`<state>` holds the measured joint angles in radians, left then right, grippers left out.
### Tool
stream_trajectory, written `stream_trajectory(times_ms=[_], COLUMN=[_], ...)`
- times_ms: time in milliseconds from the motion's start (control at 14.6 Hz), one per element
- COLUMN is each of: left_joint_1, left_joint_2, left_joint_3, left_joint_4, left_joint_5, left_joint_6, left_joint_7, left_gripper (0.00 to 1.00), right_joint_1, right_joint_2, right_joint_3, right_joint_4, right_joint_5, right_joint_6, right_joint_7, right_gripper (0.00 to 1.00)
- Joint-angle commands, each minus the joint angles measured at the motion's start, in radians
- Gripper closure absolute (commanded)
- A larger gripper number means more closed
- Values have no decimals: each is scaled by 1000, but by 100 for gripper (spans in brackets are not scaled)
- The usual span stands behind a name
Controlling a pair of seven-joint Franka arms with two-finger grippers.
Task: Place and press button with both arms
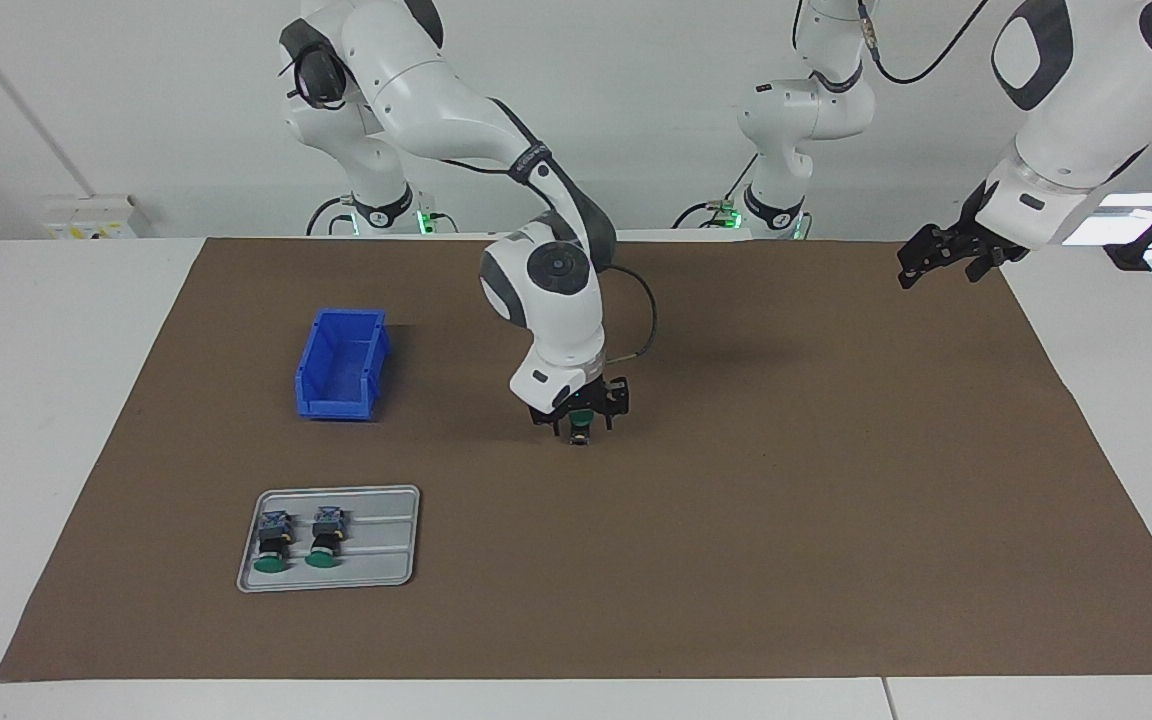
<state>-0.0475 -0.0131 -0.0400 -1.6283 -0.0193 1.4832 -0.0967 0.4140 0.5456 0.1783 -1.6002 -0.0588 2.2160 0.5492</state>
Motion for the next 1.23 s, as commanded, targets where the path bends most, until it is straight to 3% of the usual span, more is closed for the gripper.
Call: stream_trajectory(times_ms=[0,685,1165], left_joint_1=[12,12,12], left_joint_2=[-22,-22,-22], left_joint_3=[-11,-11,-11], left_joint_4=[-30,-30,-30], left_joint_5=[13,13,13], left_joint_6=[14,12,12], left_joint_7=[3,3,3], left_gripper=[0,0,0], right_joint_1=[5,28,28], right_joint_2=[1,2,2], right_joint_3=[-8,-2,-3], right_joint_4=[13,42,69], right_joint_5=[-23,-21,-21], right_joint_6=[-28,-75,-138], right_joint_7=[23,51,52], right_gripper=[22,22,59])
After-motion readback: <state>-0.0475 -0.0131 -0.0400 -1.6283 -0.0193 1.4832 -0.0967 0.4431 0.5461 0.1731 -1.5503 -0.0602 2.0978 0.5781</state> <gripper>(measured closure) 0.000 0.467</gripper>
